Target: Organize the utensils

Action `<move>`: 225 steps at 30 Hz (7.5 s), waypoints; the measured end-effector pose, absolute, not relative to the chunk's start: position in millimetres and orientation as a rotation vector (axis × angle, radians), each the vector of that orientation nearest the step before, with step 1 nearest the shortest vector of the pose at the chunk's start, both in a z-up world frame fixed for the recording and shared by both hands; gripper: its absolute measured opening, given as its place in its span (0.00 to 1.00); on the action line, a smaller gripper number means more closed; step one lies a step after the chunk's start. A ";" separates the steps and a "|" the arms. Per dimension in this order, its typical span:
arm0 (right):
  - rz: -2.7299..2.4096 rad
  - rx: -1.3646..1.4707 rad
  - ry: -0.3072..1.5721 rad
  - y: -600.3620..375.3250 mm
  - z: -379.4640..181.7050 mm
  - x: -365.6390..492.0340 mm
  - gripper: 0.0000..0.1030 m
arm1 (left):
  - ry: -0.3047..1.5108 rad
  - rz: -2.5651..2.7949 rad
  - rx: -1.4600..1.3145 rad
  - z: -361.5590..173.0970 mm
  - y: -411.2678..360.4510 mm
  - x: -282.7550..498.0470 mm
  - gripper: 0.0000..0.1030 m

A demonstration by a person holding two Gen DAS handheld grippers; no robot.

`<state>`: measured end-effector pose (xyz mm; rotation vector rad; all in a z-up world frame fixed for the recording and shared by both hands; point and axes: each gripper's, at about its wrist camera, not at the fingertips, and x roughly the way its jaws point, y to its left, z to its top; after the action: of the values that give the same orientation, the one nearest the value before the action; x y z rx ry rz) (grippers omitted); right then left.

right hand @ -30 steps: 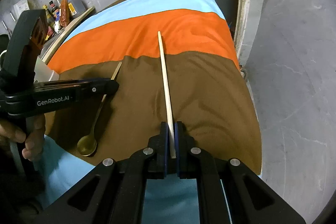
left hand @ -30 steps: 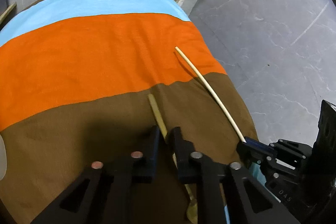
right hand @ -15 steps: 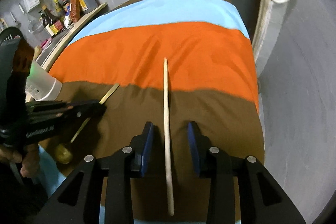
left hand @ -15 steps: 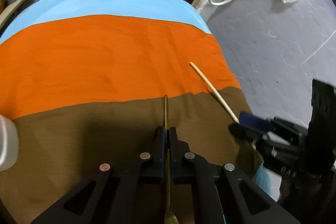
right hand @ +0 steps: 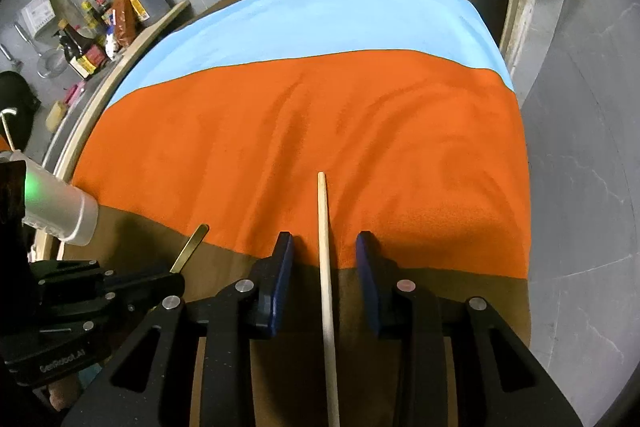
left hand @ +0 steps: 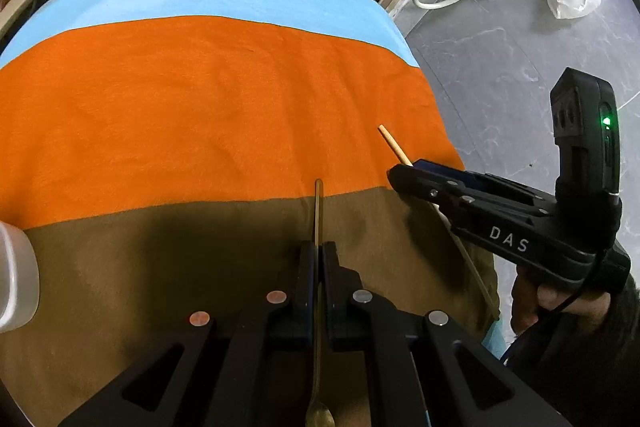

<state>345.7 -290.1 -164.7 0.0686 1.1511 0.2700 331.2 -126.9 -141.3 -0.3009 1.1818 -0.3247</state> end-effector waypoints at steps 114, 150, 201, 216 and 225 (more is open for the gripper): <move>0.424 0.166 0.343 -20.2 15.8 263.7 0.06 | 0.810 -0.031 -0.292 15.2 161.1 234.5 0.05; 0.228 0.094 0.373 -83.9 46.5 171.9 0.74 | 0.608 -0.008 -0.260 32.9 136.1 174.5 0.91; 0.047 0.018 0.392 -218.4 60.9 -10.5 0.98 | 0.451 -0.010 -0.140 27.9 18.5 16.2 0.99; 0.056 0.022 0.402 -222.2 54.5 -16.3 0.98 | 0.450 -0.018 -0.120 29.2 10.0 10.5 0.99; 0.055 0.023 0.403 -221.1 54.7 -16.7 0.98 | 0.451 -0.020 -0.119 28.9 10.4 10.7 0.99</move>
<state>-16.7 -221.1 54.7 0.0228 0.4030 0.0546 10.7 10.4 28.9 -0.1193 0.4508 -0.0200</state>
